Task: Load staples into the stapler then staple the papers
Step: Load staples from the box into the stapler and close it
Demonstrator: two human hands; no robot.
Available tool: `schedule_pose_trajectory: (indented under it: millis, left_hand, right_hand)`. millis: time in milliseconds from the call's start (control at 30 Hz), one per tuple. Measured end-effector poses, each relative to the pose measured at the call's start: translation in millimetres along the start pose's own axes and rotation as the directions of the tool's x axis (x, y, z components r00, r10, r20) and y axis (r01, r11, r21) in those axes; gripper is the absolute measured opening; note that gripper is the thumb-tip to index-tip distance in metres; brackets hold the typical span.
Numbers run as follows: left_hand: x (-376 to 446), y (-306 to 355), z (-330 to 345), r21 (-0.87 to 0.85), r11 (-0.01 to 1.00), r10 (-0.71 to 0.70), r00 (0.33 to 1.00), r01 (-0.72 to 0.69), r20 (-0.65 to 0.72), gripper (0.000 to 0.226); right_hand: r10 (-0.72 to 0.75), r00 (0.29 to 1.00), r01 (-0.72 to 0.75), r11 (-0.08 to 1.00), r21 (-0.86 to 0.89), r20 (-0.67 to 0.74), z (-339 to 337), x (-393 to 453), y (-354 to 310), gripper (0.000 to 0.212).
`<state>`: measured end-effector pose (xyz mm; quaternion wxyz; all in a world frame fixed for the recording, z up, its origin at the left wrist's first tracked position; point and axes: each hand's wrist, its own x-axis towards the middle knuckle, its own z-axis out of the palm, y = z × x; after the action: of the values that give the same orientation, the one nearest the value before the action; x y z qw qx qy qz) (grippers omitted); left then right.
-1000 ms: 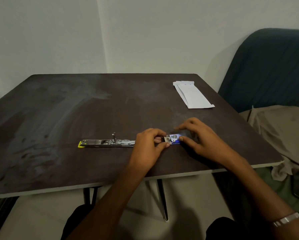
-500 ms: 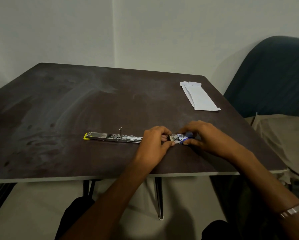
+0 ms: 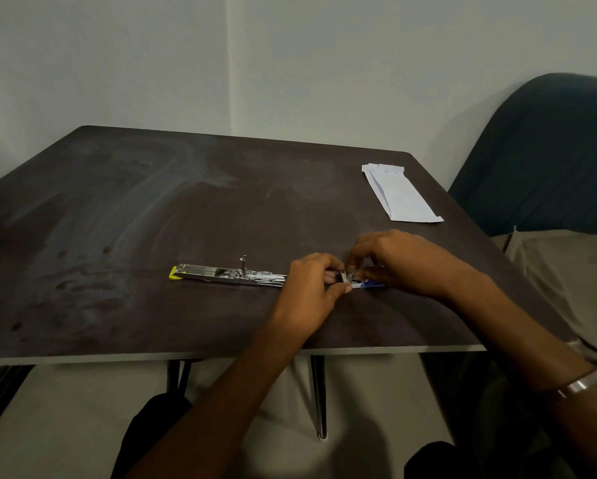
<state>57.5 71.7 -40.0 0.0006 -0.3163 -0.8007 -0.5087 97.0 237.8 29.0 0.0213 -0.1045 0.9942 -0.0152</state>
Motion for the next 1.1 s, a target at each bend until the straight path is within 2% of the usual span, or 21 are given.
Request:
schedule_pose_trajectory:
  millis: [200, 367, 500, 767, 1100]
  left_hand:
    - [1.0, -0.2, 0.3, 0.018, 1.000, 0.014, 1.000, -0.014, -0.002, 0.027]
    - [0.8, 0.3, -0.1, 0.022, 1.000, 0.020, 1.000, -0.020, 0.003, 0.026]
    - [0.5, 0.5, 0.0, 0.022, 1.000, 0.020, 1.000, -0.020, 0.005, 0.027]
    - [0.8, 1.4, -0.3, 0.041, 0.999, 0.028, 1.000, -0.028, -0.002, 0.027]
    - [1.9, 0.2, 0.9, 0.048, 0.999, 0.015, 1.000, -0.015, 0.004, 0.030]
  right_hand:
    - [-0.021, 0.997, 0.026, 0.997, -0.075, 0.074, -6.8, 6.9, -5.3, 0.016]
    - [-0.025, 0.985, 0.038, 0.996, -0.076, 0.172, -11.9, 14.3, -7.4, 0.020]
    - [-0.044, 0.980, 0.059, 0.996, -0.070, 0.196, -12.2, 18.5, -6.3, 0.021]
    - [-0.074, 0.988, 0.064, 0.995, 0.076, 0.133, -10.8, 10.9, -6.1, 0.017]
    - [-0.079, 0.995, 0.070, 0.986, 0.150, 0.054, -6.2, 6.4, -3.7, 0.016]
